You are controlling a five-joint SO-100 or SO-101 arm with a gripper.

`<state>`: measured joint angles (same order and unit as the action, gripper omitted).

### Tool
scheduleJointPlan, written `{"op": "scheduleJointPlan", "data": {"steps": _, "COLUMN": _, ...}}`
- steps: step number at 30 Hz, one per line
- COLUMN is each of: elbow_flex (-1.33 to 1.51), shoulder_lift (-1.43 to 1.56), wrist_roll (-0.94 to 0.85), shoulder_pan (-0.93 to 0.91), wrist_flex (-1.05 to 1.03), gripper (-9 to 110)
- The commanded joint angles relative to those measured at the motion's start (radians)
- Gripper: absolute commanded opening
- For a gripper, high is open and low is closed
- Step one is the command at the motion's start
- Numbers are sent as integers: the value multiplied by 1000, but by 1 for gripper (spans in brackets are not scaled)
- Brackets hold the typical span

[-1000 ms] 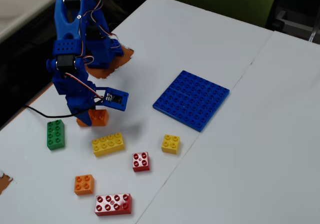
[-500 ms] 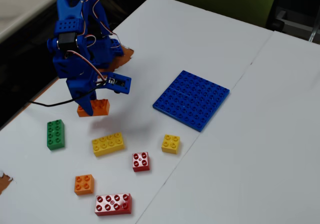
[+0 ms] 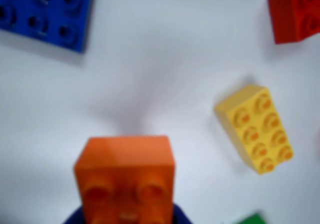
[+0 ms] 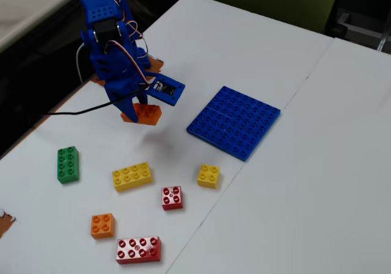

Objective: Pick up the 2x4 orange block and go up the 8x8 blue block.

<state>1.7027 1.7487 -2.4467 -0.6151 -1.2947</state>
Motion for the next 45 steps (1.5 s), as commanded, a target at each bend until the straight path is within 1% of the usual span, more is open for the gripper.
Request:
{"op": "scheduleJointPlan", "data": {"steps": 1, "elbow_flex": -12, "shoulder_lift": 51, "wrist_roll": 189, "shoulder_pan": 67, "wrist_flex": -9, "gripper": 0}}
{"op": "scheduleJointPlan", "data": {"steps": 4, "elbow_flex": -21, "shoulder_lift": 43, "wrist_roll": 324, "shoulder_pan": 120, "wrist_flex": -8, "gripper": 0}}
{"op": "scheduleJointPlan", "data": {"steps": 10, "elbow_flex": -78, "shoulder_lift": -3, "wrist_roll": 535, "shoulder_pan": 221, "wrist_flex": -9, "gripper": 0}}
{"op": "scheduleJointPlan", "data": {"steps": 17, "elbow_flex": -245, "shoulder_lift": -110, "wrist_roll": 684, "shoulder_pan": 324, "wrist_flex": -67, "gripper": 0}}
{"op": "scheduleJointPlan", "data": {"steps": 32, "elbow_flex": -666, "shoulder_lift": -385, "wrist_roll": 810, "shoulder_pan": 471, "wrist_flex": -224, "gripper": 0}}
{"op": "scheduleJointPlan", "data": {"steps": 45, "elbow_flex": -891, "shoulder_lift": -606, "wrist_roll": 920, "shoulder_pan": 551, "wrist_flex": -250, "gripper": 0}}
